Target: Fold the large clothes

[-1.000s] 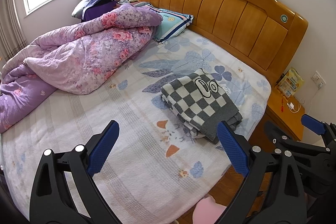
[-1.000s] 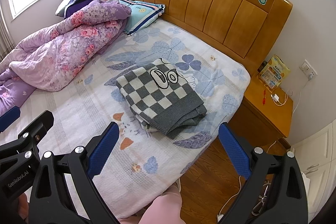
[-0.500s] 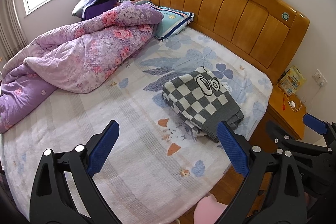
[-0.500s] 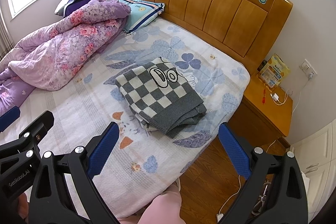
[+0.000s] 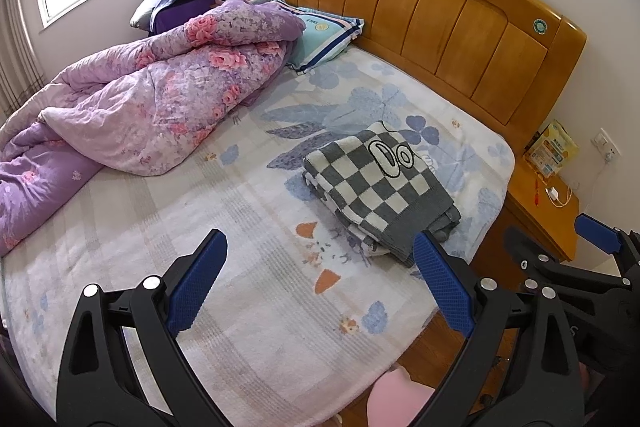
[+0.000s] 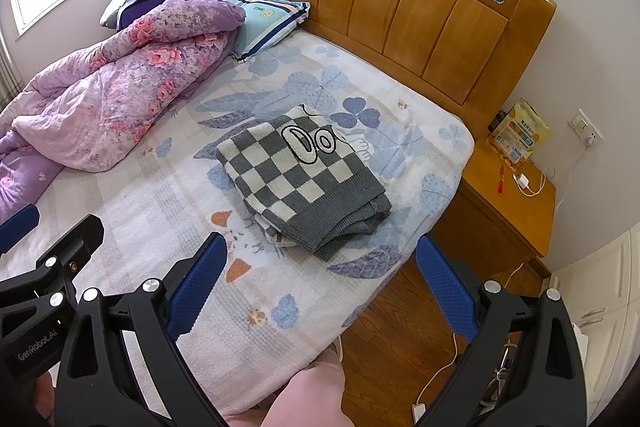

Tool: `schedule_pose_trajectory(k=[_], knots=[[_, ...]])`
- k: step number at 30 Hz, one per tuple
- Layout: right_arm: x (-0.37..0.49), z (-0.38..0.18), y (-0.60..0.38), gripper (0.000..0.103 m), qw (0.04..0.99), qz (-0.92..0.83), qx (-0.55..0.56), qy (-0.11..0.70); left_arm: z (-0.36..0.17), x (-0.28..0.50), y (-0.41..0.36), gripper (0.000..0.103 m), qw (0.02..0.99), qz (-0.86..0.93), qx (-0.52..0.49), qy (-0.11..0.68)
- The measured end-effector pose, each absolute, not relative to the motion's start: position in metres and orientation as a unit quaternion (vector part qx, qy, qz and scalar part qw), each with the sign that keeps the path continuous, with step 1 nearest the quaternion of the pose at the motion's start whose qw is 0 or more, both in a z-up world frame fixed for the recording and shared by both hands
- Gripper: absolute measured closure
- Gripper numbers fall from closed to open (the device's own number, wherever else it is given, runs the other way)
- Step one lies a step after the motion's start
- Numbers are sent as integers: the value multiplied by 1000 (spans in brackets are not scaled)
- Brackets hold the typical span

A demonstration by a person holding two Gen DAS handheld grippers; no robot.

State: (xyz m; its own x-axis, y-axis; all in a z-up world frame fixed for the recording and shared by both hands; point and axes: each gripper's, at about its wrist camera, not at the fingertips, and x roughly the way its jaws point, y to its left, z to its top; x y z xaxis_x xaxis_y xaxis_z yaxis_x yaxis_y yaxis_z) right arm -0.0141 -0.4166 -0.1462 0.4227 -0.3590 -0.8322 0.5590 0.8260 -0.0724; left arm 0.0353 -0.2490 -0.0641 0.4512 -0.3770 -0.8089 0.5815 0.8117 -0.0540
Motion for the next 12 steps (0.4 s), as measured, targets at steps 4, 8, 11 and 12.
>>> schedule_pose_trajectory(k=[4,8,11,12], knots=[[-11,-145,-418,11,836,-273,107,464,-65,40,-251,8,838,-286,113,451],[-11,-145,-417,11,836,-273,107,465,-65,43,-251,8,836,-284,112,455],[-9,-145,-418,11,836,-271,108,465,-64,46,-251,8,837,-284,113,454],[-9,-145,-417,11,836,-271,108,465,-64,47,-250,8,837,-283,114,454]])
